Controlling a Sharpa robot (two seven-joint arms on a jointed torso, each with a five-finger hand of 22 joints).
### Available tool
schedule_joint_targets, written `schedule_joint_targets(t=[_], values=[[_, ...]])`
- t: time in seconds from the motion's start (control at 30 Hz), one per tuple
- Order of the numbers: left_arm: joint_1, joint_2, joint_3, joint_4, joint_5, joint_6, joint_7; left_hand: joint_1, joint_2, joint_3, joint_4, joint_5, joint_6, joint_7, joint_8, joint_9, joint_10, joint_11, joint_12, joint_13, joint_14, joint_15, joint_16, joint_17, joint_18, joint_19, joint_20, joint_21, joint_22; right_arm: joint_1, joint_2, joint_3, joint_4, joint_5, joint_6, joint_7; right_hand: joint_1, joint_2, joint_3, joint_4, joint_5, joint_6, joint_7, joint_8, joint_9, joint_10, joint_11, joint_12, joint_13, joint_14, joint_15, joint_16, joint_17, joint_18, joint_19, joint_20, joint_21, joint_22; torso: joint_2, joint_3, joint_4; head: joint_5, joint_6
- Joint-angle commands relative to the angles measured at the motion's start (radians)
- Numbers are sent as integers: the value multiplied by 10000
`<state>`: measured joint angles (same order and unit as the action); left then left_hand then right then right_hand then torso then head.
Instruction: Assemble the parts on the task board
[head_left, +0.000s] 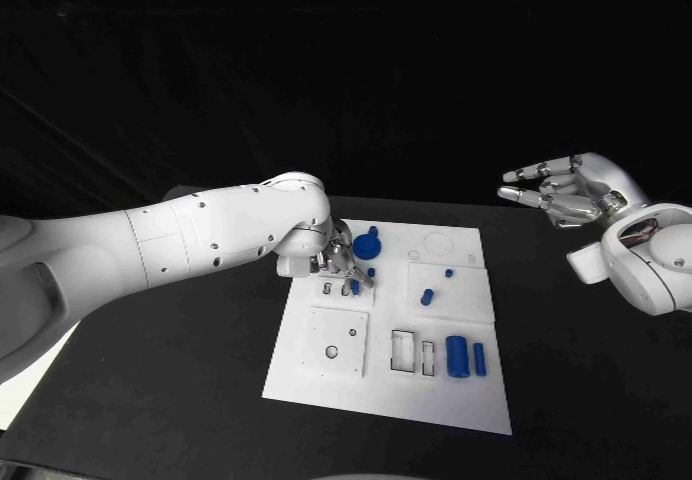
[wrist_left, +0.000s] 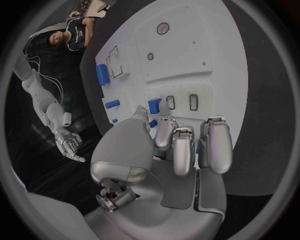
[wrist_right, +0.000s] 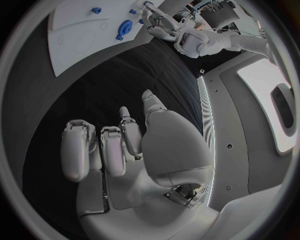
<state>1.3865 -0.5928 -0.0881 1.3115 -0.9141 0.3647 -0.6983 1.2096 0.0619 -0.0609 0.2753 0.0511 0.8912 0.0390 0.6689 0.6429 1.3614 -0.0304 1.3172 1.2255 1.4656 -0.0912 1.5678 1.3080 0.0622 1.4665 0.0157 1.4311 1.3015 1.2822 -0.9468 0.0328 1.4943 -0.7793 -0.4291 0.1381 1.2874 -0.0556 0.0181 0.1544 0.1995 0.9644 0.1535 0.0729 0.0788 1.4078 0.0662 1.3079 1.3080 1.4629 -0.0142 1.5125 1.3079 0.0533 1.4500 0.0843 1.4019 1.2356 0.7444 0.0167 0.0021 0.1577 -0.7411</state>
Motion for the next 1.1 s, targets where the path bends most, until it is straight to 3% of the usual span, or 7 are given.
schedule_joint_targets(t=[0.03, 0.4, 0.53, 0.6, 0.7, 0.8, 1.1], values=[[-5, 6, 1, 21, 68, 144, -1251, 295, 80, 331, -106, -5, -35, -15, -85, 27, 52, -21, 4, 13, 1052, -20, 30, 2628, -129, 282, -11, 50, 27, -7, 20, 0, -16, -100, 124, -31, -8, 126, -59, -16, 40, 56, -25, 42, 17, -67, -17, -59, 812, 846, 7, -34, 1712, 134, -66, 30, -42, -16, 2, -1, -2, -3, -12], [-8, -1, 1, 39, 233, 111, -1240, 1202, -12, 1557, -693, -1, -121, -84, -259, 77, 20, -88, -50, 23, 1052, -81, 30, 2628, -138, 289, -68, 74, 95, -24, 50, -5, -71, -118, 169, -50, -8, 126, -59, -16, 40, 56, -25, 42, 17, -67, -17, -59, 812, 846, 7, -34, 1712, 134, -66, 30, -42, -16, 7, -8, 8, -14, -36], [-10, -25, 2, 59, 363, -31, -1165, 1746, -106, 2709, -1106, 192, -223, -79, -426, 60, -41, -98, -132, 3, 1052, -114, 30, 2628, -140, 292, -108, 90, 138, -29, 64, -6, -99, -140, 195, -60, -8, 126, -59, -16, 40, 56, -25, 42, 17, -67, -17, -59, 812, 846, 7, -34, 1712, 134, -66, 30, -42, -16, 5, -9, 5, -15, -64], [-14, -49, 2, 77, 409, -119, -1115, 1800, -297, 3498, -1249, 258, -259, -13, -447, 106, -50, -72, -173, -9, 1052, -89, 30, 2628, -145, 296, -108, 104, 170, -32, 76, -7, -114, -148, 209, -64, -10, 132, -67, -14, 33, 57, -26, 43, 18, -64, -17, -56, 812, 845, 6, -37, 1707, 134, -65, 30, -42, -15, 10, -5, 8, -17, -70], [-26, -134, 7, 159, 516, -407, -1015, 963, -1120, 6195, -1395, 254, -288, 10, -165, 538, 12, -82, -230, -40, 1052, 58, 30, 2628, -138, 292, -55, 116, 216, -46, 102, -7, -145, -158, 239, -72, -12, 140, -80, -11, 24, 59, -27, 44, 19, -61, -18, -53, 813, 844, 6, -42, 1701, 133, -64, 30, -42, -14, 10, -1, 0, 4, -76], [-34, -272, 26, 316, 576, -760, -919, 330, -1542, 7233, -1638, 190, -384, 24, 42, 828, 41, -32, -231, -39, 1052, -13, 30, 2628, -151, 292, -10, 121, 239, -66, 119, -8, -172, -177, 268, -81, -13, 140, -82, -10, 22, 59, -27, 44, 19, -64, -18, -57, 810, 844, 6, -43, 1701, 135, -66, 30, -45, -20, 6, -3, 13, -5, -102], [-59, -854, 75, 1094, 389, -1801, -837, -277, -1662, 8060, -1947, 169, -439, -3, 270, 1132, 94, -33, -198, -2, 1052, -25, 30, 2628, -154, 296, -13, 125, 267, -94, 119, -10, -230, -216, 289, -86, -102, 187, -245, 62, -247, 55, -28, 46, 24, -75, -17, -77, 782, 844, 5, -58, 1690, 138, -70, 27, -68, -46, 10, 9, 30, -53, -101]])
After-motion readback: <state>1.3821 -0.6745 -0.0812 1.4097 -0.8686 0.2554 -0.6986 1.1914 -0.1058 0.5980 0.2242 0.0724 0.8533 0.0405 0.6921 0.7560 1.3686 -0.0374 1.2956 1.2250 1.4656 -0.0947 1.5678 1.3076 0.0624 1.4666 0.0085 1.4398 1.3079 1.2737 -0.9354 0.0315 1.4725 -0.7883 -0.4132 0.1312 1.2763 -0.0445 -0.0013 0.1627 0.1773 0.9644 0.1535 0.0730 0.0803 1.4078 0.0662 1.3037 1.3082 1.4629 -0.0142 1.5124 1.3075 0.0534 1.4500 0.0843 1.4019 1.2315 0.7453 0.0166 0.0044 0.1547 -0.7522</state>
